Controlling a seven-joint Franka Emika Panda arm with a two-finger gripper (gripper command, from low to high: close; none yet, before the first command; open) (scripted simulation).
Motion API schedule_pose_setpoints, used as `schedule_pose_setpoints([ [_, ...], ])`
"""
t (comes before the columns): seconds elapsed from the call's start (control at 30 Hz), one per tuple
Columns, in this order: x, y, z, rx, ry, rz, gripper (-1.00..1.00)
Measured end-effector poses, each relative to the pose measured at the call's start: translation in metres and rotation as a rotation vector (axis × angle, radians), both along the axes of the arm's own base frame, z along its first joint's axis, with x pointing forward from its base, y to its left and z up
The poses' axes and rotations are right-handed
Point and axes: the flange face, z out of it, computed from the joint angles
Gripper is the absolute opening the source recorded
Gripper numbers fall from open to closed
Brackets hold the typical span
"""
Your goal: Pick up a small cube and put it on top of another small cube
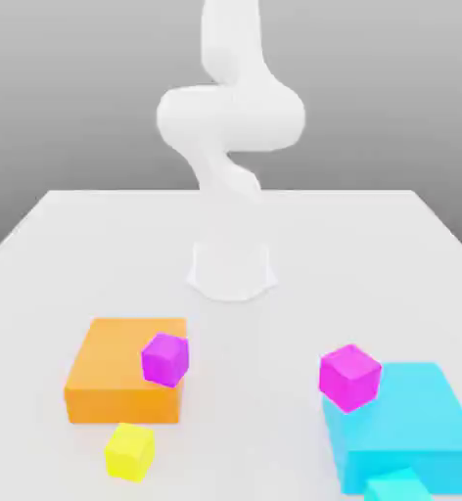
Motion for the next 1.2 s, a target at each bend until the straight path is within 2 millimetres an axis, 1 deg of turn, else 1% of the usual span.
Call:
schedule_pose_setpoints([
  [0.1, 0.037, -0.014, -0.053, 0.018, 0.089, -0.019, 0.00],
  [0.2, 0.065, -0.028, -0.107, 0.035, 0.174, -0.040, 0.00],
  [0.3, 0.086, -0.042, -0.164, 0.049, 0.258, -0.064, 0.00],
  [0.4, 0.098, -0.056, -0.222, 0.062, 0.342, -0.090, 0.00],
  [0.5, 0.103, -0.070, -0.281, 0.072, 0.426, -0.118, 0.00],
  [0.6, 0.100, -0.086, -0.339, 0.081, 0.510, -0.153, 0.00],
  [0.7, 0.090, -0.099, -0.397, 0.086, 0.594, -0.187, 0.00],
  [0.83, 0.067, -0.112, -0.469, 0.086, 0.701, -0.223, 0.00],
  [1.0, 0.062, -0.115, -0.533, 0.084, 0.725, -0.231, 0.00],
  [1.03, 0.061, -0.115, -0.542, 0.085, 0.725, -0.231, -1.00],
  [1.2, 0.061, -0.115, -0.542, 0.085, 0.725, -0.231, -1.00],
])
